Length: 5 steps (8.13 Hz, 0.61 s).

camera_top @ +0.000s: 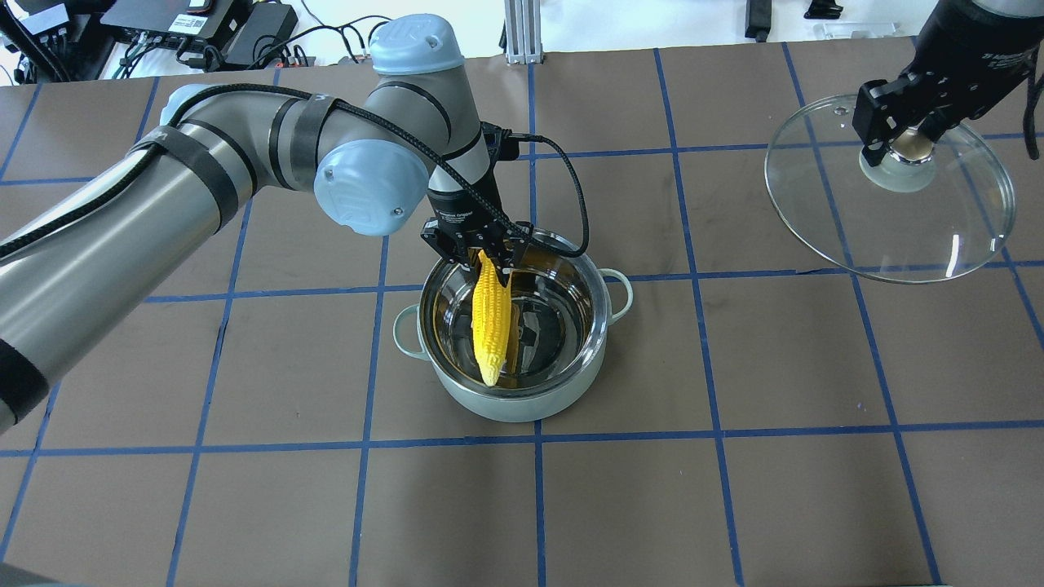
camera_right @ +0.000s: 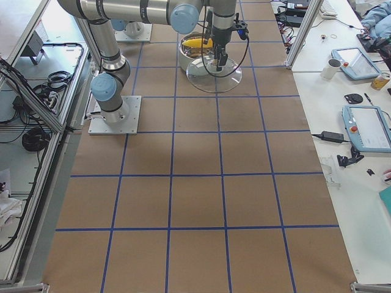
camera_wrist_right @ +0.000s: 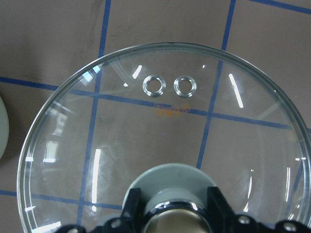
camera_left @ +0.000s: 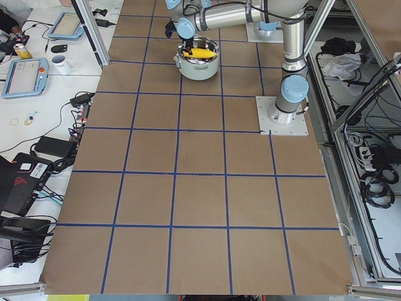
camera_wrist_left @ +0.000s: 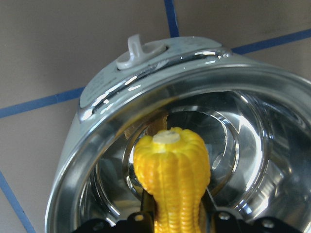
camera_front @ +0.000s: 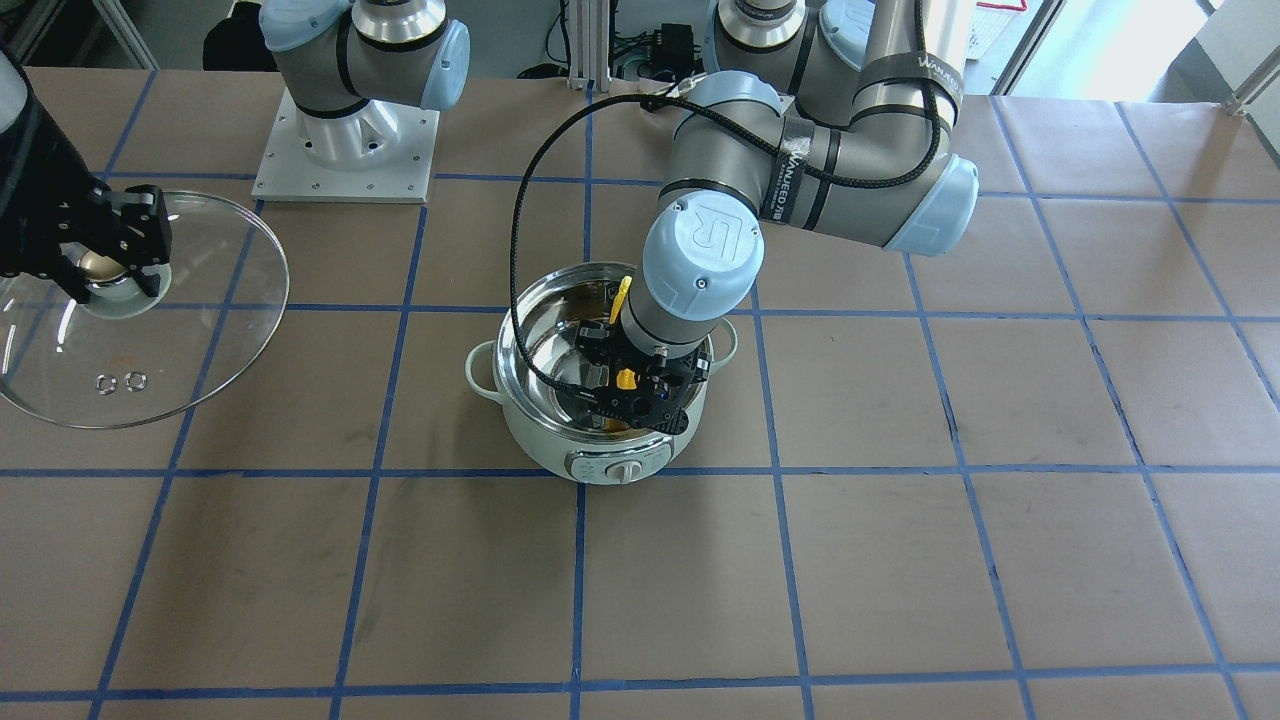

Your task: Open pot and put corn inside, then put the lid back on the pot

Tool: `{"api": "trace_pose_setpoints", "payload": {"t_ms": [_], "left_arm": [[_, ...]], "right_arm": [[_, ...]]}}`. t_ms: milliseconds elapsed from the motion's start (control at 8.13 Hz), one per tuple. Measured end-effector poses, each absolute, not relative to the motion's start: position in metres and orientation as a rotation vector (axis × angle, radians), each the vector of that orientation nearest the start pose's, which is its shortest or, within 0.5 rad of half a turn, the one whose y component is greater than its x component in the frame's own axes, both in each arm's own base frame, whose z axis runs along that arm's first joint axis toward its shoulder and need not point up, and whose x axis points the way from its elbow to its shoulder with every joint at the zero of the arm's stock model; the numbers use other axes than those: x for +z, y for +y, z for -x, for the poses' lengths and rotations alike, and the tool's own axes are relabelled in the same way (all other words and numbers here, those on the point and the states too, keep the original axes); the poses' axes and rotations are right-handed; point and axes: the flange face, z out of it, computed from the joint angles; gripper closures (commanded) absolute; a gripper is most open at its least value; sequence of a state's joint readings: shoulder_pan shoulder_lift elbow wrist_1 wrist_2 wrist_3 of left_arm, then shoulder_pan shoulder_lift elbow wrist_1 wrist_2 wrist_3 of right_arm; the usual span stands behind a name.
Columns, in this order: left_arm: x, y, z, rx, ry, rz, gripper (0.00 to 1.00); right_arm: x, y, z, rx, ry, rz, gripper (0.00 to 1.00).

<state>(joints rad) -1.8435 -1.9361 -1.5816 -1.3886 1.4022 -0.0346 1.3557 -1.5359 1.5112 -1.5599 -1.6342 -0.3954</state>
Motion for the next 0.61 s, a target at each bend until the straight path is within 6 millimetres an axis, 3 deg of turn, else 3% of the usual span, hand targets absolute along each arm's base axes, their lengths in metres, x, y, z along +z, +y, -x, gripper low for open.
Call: {"api": "trace_pose_setpoints", "payload": {"t_ms": [123,369,615], "left_arm": [[0.293,-0.537,0.306,0.351,3.238,-0.361,0.00],[0.283,-0.546,0.308,0.300,3.248,-0.358,0.00],[0.289,-0.546,0.306,0.296,3.245,-0.344,0.00]], "right_arm": [[0.494,-0.525,-0.016,0.033,3.182,0.308,1.00],[0.490,-0.517,-0.018,0.117,3.148,0.331,1.00],[0.498,-0.503,-0.021,0.153,3.139,0.330,1.00]]}}
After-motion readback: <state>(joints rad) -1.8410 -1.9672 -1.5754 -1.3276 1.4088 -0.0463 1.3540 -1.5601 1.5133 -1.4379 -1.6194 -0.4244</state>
